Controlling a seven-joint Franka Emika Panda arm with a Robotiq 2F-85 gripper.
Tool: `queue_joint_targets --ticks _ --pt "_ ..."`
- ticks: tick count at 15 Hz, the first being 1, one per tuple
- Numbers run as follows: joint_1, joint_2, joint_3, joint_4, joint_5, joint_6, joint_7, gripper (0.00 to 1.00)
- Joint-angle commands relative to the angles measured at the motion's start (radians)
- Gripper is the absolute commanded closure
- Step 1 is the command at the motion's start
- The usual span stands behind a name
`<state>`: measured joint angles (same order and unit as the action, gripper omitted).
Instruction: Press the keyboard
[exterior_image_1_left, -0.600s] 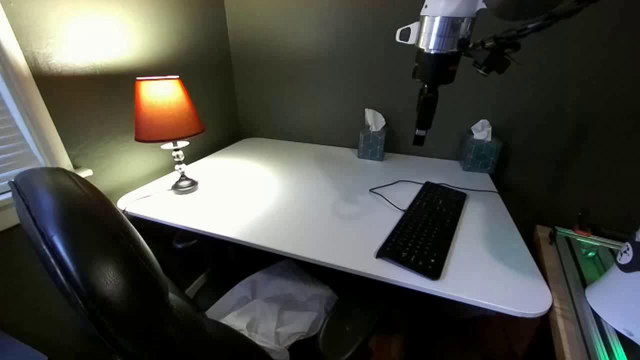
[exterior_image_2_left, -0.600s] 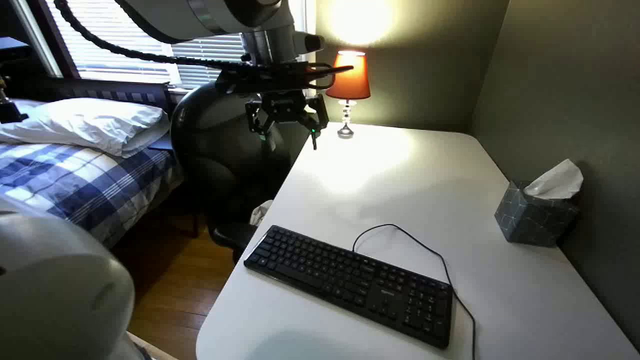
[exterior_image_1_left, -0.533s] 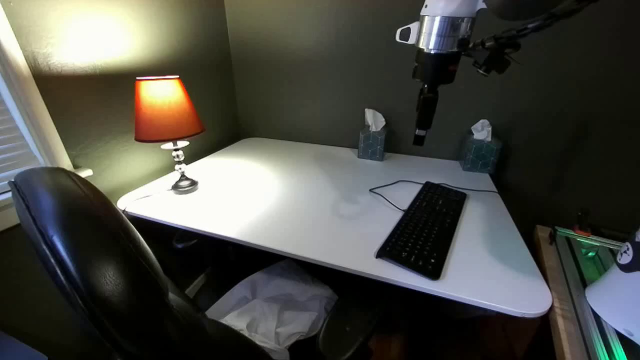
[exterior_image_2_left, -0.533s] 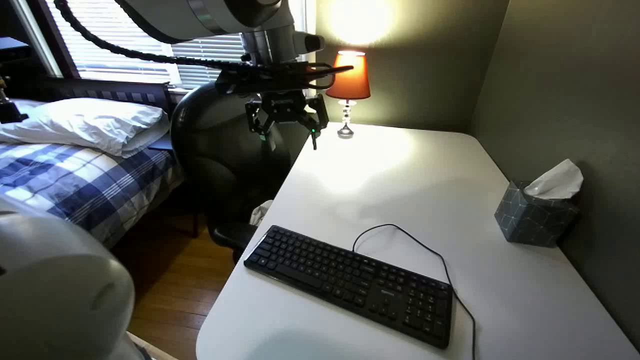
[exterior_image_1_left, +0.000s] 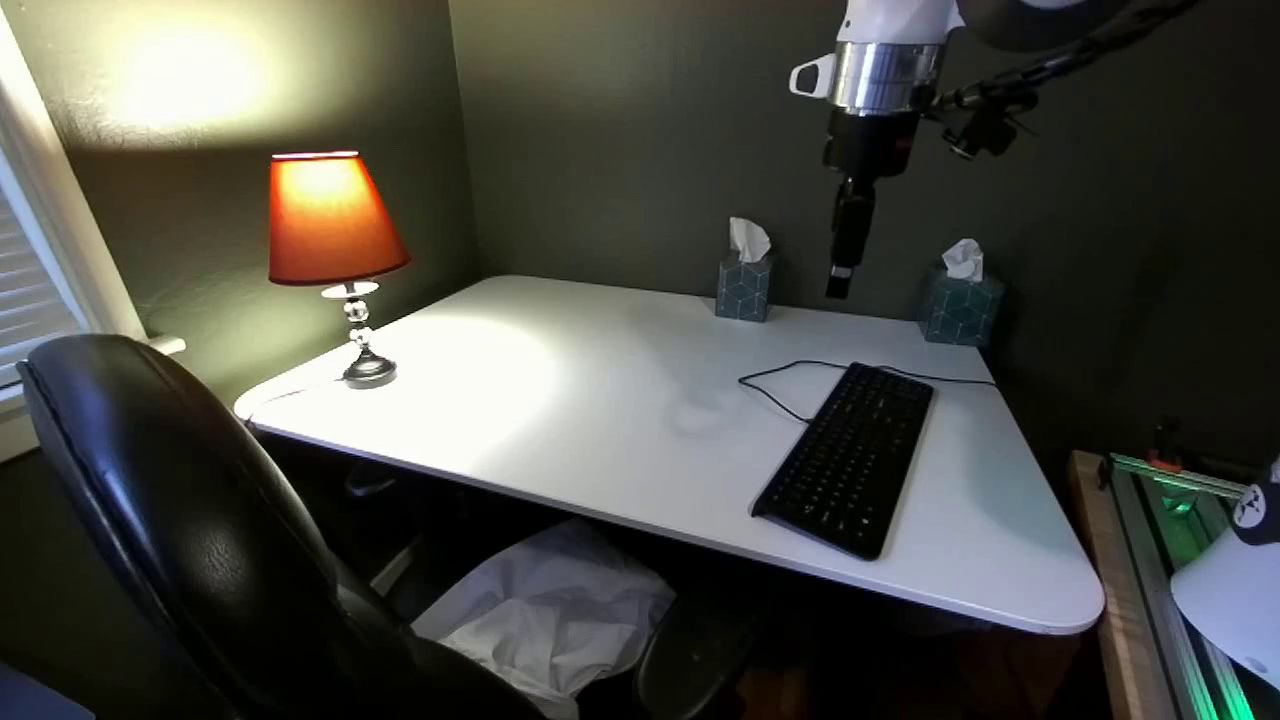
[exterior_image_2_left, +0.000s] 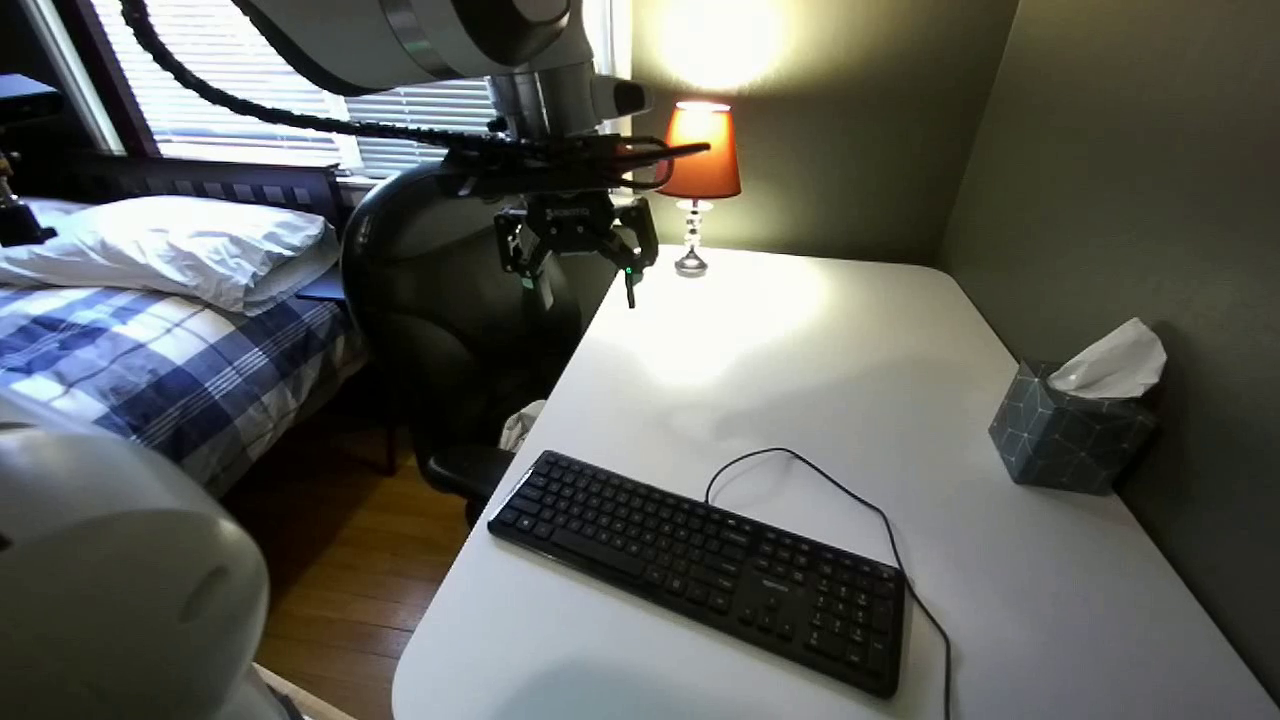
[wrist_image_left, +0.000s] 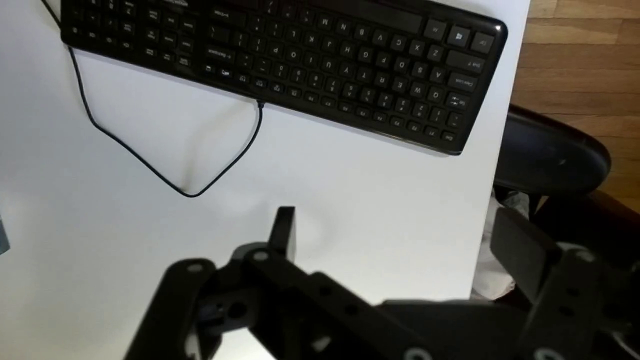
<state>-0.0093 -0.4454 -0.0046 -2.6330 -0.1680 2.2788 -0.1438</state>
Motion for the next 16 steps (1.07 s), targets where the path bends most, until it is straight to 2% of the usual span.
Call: queue_joint_targets --ticks 1,8,16 --pt "-0.001 0.074 -0.014 -0.005 -0.009 0.084 -0.013 0.0" --pt "-0.014 0.212 -0.032 -0.019 -0.005 0.277 -0.041 0.0" --pt "-0.029 0.354 -0.068 -0.006 0.048 0.285 -0.058 0.0"
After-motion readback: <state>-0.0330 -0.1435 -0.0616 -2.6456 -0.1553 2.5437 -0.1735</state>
